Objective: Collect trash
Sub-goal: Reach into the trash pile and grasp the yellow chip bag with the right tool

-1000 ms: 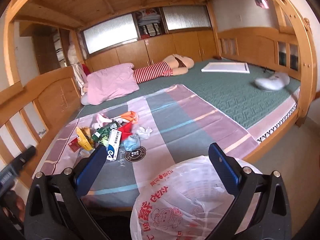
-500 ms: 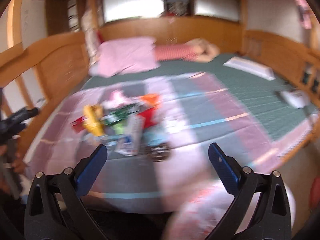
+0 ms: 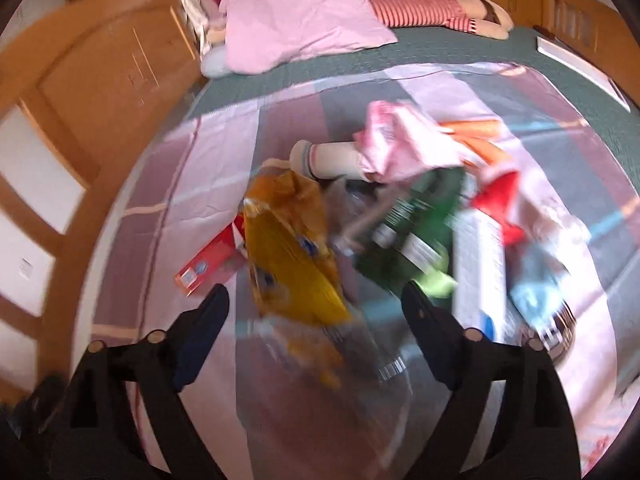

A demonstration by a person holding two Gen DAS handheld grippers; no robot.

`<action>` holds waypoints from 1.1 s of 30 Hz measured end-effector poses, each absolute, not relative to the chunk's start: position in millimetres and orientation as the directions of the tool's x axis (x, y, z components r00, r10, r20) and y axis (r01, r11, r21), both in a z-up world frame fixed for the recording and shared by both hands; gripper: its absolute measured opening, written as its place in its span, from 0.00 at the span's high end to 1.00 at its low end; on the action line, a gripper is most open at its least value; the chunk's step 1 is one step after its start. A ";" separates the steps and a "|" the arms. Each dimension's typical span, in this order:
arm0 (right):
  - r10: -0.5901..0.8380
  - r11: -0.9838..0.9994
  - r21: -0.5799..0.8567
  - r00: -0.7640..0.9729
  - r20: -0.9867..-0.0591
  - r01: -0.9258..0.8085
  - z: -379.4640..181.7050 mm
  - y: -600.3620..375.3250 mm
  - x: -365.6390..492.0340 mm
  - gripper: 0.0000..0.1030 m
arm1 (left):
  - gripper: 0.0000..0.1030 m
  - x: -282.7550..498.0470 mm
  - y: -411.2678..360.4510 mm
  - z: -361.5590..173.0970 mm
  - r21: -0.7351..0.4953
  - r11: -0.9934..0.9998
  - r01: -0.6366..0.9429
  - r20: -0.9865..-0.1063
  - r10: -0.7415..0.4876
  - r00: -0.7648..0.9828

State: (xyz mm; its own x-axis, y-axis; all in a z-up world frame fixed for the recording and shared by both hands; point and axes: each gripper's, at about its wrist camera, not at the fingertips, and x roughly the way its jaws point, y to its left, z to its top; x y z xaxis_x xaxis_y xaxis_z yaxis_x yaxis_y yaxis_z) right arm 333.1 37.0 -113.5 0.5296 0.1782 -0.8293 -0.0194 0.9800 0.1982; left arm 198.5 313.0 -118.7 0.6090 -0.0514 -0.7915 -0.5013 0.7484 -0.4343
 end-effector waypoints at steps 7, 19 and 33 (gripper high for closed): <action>0.202 0.978 0.205 0.481 -0.853 -0.047 -134.1 43.0 343.9 0.59 | 0.05 203.2 301.7 -130.3 -0.482 0.742 -0.467 -0.796 -0.148 0.587; 0.401 0.895 0.438 0.578 -0.711 -0.084 -99.9 -4.5 293.6 0.65 | 0.05 212.8 280.7 -150.0 -0.432 0.772 -0.466 -0.842 -0.161 0.515; 0.119 0.901 0.402 0.797 -0.592 0.164 -65.3 -56.6 250.9 0.65 | 0.27 258.4 227.0 -189.1 -0.661 0.680 -0.318 -0.731 -0.490 0.475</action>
State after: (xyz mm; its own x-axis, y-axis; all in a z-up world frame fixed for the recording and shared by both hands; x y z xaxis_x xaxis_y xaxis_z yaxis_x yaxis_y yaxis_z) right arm 250.9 -56.6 -65.3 0.7969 0.1190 -0.5923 0.1643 0.9008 0.4020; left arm 258.4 227.0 -189.1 0.4746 -0.4898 -0.7313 -0.3175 0.6797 -0.6612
